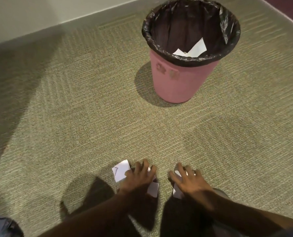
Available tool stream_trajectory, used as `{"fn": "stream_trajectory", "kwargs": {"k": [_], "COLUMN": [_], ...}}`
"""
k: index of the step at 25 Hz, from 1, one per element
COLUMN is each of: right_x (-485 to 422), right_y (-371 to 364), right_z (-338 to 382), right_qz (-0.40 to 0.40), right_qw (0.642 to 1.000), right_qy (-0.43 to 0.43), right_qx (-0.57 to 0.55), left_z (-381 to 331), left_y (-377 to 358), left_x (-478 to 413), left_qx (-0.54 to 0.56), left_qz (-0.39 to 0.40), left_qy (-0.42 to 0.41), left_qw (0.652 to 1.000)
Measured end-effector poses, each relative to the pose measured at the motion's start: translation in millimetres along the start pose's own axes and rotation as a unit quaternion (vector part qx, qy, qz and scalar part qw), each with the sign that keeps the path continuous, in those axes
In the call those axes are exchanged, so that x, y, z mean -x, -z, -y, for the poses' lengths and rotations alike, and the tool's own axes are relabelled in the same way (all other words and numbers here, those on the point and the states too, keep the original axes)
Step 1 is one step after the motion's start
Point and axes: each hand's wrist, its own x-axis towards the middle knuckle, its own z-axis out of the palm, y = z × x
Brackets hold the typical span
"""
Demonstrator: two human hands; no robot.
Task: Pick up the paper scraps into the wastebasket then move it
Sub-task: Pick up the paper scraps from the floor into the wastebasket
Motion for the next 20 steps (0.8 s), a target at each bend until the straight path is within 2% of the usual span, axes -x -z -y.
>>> {"fn": "stream_trajectory", "kwargs": {"k": [3,5,8,11,16,20], "right_x": [-6,-12,-19,-22,-19,-21], "right_y": [-2,-1,-5,-4,-11,-19], "right_z": [0,-1,2,-2,-11,-12], "right_qz": [-0.013,0.005,0.107,0.124,0.054,0.04], "right_qw": [0.999,0.998,0.981,0.97,0.964,0.95], "right_qy": [0.032,0.047,0.072,0.084,0.116,0.128], "right_qx": [0.002,-0.049,-0.146,-0.19,-0.233,-0.281], "left_z": [-3,-5,-14,-19,-19,-20], "left_y": [-9,-14,-19,-18,-5,11], "left_x": [-5,-10,-15,-14,-17,-24], "left_qx": [0.023,0.03,0.043,0.027,0.035,0.051], "left_qz": [-0.059,-0.104,-0.132,-0.112,-0.068,-0.048], "left_qy": [-0.032,-0.056,-0.073,-0.084,-0.087,-0.115], "left_qw": [0.997,0.993,0.988,0.99,0.993,0.991]}}
